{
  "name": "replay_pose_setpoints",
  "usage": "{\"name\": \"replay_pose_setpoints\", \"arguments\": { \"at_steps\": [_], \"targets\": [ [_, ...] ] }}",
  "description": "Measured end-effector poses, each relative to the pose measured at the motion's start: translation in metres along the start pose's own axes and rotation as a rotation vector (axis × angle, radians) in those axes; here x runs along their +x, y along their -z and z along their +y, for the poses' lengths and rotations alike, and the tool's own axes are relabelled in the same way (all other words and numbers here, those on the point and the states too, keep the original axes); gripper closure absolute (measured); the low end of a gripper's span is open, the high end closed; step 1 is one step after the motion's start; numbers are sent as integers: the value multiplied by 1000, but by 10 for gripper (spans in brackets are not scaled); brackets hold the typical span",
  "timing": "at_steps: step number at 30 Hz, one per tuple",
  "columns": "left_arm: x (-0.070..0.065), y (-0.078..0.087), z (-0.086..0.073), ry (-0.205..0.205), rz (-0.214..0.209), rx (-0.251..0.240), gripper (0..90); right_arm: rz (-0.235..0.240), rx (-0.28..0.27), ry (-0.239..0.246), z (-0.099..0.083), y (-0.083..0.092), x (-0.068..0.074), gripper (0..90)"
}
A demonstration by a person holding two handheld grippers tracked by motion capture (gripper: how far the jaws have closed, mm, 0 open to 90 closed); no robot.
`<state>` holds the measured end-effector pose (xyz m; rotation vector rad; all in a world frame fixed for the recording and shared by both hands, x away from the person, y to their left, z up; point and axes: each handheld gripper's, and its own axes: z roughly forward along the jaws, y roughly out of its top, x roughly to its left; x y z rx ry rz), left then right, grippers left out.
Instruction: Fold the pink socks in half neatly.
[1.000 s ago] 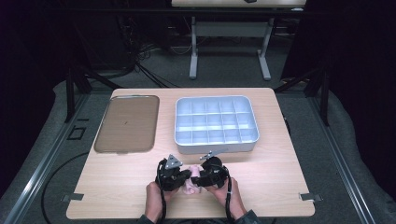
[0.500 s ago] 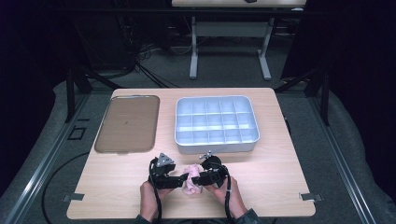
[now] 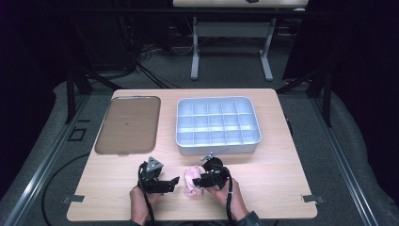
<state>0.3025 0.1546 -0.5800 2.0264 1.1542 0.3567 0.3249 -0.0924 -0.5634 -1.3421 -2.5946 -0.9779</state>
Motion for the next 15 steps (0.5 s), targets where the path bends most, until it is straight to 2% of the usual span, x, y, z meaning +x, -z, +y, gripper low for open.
{"name": "replay_pose_setpoints", "arguments": {
  "at_steps": [11, 15],
  "targets": [
    [20, 13, -19, 33, 81, -11, 136, 14, -5, -18, 0, -1, -1, 605],
    [22, 15, -22, 12, 106, -4, 137, 16, -7, -33, 0, -2, -1, 616]
  ]
}}
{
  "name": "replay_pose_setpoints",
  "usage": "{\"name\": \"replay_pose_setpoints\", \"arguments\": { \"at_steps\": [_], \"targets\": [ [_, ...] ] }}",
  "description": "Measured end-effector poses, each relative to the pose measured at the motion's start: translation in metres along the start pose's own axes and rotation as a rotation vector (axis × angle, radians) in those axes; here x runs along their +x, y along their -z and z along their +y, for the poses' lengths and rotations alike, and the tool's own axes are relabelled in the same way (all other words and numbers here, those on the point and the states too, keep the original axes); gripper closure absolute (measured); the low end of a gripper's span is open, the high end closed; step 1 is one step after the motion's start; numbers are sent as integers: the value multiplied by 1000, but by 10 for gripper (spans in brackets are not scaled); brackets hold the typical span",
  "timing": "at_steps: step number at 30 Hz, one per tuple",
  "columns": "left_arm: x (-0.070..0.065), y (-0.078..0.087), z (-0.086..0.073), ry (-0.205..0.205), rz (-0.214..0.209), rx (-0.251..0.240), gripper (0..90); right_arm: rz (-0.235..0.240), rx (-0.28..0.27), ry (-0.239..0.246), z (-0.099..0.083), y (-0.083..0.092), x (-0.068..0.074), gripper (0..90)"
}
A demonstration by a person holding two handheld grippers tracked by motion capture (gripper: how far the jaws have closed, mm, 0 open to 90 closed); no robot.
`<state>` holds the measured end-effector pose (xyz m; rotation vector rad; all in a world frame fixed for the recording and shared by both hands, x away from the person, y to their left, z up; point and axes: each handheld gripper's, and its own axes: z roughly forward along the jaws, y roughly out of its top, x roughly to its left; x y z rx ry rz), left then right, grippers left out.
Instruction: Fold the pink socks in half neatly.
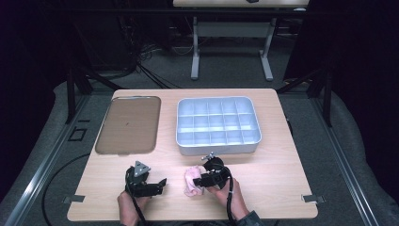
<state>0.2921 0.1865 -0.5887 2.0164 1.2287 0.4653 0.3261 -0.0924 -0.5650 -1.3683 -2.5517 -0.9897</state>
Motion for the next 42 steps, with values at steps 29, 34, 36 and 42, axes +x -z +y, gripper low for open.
{"name": "replay_pose_setpoints", "arguments": {
  "at_steps": [29, 34, 36, 42],
  "targets": [
    [-4, -2, -3, -63, 28, 7, 98, -3, -65, 72, -6, 7, 2, 819],
    [-4, -2, -2, -63, 28, 9, 96, -70, -32, 116, 0, 7, 11, 804],
    [-4, -2, -2, -63, 29, 8, 96, -99, -16, 138, 2, 6, 16, 813],
    [-4, -2, -2, -63, 29, 9, 96, -87, -14, 167, 3, 7, 17, 840]
  ]
}}
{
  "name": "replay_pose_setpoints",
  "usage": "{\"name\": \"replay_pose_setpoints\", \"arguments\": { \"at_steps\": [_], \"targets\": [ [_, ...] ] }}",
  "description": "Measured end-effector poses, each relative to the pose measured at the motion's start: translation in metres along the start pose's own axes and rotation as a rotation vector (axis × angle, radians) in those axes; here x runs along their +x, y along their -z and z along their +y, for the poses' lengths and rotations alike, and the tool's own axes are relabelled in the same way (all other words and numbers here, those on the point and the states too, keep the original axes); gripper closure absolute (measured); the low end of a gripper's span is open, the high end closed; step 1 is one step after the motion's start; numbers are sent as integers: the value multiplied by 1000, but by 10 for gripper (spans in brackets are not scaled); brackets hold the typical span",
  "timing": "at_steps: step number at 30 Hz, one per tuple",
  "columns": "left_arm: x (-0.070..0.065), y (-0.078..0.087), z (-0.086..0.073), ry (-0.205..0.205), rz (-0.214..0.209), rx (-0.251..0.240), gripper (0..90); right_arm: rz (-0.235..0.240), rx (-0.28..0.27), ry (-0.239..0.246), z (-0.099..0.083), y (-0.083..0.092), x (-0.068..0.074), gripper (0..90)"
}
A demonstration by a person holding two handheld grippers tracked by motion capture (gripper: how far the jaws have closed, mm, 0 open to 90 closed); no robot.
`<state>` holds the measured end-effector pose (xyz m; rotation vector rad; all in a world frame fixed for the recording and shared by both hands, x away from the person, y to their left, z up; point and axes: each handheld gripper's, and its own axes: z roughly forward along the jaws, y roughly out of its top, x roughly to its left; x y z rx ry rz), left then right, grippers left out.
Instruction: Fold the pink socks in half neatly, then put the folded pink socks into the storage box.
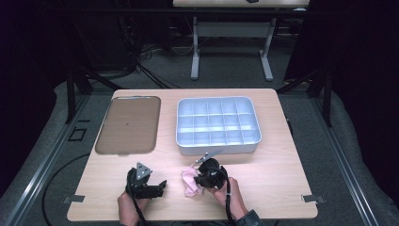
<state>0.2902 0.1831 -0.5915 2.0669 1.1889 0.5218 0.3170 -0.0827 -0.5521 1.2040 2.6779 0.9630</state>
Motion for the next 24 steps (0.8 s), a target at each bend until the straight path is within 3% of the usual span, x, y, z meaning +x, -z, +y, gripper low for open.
{"name": "replay_pose_setpoints", "arguments": {
  "at_steps": [5, 13, 24],
  "targets": [
    [0, 0, 0, 1, 0, -1, 96, 36, -35, -7, -3, 7, 0, 842],
    [0, 0, 0, 0, 0, -1, 96, 29, -88, 21, -4, 17, 3, 842],
    [0, 0, 0, 1, 0, -1, 96, 13, -135, 16, -6, 33, 3, 842]
  ]
}}
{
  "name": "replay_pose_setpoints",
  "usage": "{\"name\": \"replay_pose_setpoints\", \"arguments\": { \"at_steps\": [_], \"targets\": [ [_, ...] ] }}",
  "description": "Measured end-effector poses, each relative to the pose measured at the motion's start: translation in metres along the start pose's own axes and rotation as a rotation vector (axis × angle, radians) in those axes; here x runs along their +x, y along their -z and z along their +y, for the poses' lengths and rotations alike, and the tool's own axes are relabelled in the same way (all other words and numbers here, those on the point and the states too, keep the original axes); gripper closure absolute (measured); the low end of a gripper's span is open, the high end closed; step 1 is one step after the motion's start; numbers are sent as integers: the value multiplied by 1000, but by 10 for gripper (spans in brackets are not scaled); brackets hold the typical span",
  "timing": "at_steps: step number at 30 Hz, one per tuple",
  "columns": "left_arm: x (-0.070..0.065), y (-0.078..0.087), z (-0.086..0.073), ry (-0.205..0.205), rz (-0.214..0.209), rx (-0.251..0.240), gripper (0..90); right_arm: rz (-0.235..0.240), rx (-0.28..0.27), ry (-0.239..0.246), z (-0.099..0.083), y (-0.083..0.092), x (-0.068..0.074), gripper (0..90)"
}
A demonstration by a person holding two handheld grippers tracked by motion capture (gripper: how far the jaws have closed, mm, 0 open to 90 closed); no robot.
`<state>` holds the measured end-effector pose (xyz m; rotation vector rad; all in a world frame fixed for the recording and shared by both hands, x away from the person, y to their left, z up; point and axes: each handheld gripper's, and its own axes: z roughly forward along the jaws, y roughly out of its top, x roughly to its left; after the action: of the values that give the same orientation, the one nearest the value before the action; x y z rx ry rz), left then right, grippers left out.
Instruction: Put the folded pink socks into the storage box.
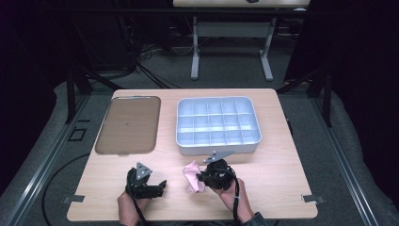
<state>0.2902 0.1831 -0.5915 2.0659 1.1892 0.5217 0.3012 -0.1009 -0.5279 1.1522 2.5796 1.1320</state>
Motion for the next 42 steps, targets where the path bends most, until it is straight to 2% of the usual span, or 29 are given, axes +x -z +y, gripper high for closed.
{"name": "replay_pose_setpoints", "arguments": {
  "at_steps": [21, 30, 34, 42],
  "targets": [
    [0, 0, 0, -1, 1, 0, 96, -33, -63, 7, 2, 32, -4, 841],
    [0, 0, 0, -2, 1, 0, 96, -51, -103, 2, 3, 52, -9, 841],
    [0, 0, 0, -1, 1, 0, 96, -65, -137, -11, 4, 62, -13, 841],
    [0, 0, 0, -1, 1, 0, 96, -96, -162, -8, 6, 79, -19, 841]
  ]
}}
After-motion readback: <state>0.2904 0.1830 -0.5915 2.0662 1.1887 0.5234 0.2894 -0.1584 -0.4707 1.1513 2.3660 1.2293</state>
